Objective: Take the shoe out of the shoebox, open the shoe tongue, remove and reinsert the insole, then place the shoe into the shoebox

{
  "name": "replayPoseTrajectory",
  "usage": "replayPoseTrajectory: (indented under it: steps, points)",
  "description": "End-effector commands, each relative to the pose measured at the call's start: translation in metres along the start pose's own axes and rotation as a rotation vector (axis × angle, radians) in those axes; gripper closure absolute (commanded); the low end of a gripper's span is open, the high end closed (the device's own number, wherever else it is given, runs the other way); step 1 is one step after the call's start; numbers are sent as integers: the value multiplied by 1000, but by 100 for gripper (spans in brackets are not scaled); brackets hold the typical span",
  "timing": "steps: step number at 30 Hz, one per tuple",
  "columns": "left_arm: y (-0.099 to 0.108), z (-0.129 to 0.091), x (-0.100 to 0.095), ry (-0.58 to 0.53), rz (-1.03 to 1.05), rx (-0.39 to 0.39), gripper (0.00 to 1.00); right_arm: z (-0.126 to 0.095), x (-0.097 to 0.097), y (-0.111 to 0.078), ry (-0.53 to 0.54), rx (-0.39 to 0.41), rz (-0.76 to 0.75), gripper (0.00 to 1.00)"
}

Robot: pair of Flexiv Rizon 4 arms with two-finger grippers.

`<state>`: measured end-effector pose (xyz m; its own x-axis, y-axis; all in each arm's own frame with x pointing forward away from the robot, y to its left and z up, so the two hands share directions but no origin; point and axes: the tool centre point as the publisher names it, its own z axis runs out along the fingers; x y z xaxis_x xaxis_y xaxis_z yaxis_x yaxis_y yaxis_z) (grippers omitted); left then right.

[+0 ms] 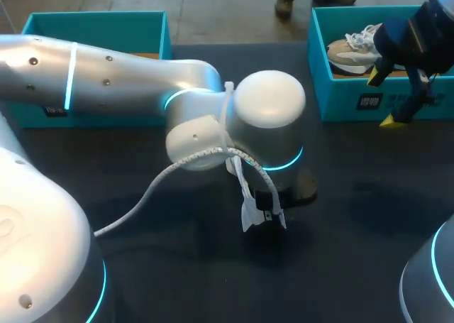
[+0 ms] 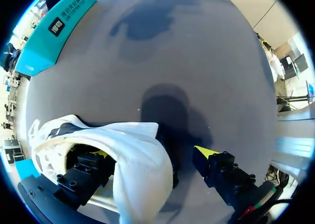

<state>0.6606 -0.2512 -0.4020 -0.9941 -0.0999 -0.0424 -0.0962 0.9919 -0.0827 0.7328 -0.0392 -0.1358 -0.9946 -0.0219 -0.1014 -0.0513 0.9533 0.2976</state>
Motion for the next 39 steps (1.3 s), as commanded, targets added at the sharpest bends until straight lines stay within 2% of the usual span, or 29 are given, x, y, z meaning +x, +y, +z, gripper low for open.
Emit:
replayPoseTrajectory:
  steps: [1, 3, 5, 8, 9, 10, 12, 17, 22, 39]
  points:
    - [-4, 3, 0, 1, -3, -14, 31, 1, -2, 1, 3, 3, 1, 0]
    - [-2, 1, -1, 2, -3, -18, 51, 1, -2, 1, 3, 3, 1, 0]
    - [0, -1, -1, 4, 2, -19, 58, 1, -2, 1, 3, 3, 1, 0]
    - [3, -3, -2, 11, 11, -24, 74, 1, -2, 1, 3, 3, 1, 0]
    - [4, -3, -2, 12, 16, -29, 83, 1, -2, 1, 3, 3, 1, 0]
    - [5, -4, -1, 16, 19, -30, 86, 1, -2, 1, 3, 3, 1, 0]
    - [6, -6, 0, 19, 21, -30, 100, 1, -2, 1, 3, 3, 1, 0]
    - [11, -18, 0, 39, 0, -32, 100, 1, -2, 1, 3, 3, 1, 0]
    - [19, -39, -5, 29, -51, -40, 100, 1, -2, 1, 3, 3, 1, 0]
    - [45, -149, -25, 8, -107, -66, 100, 1, -2, 1, 3, 3, 1, 0]
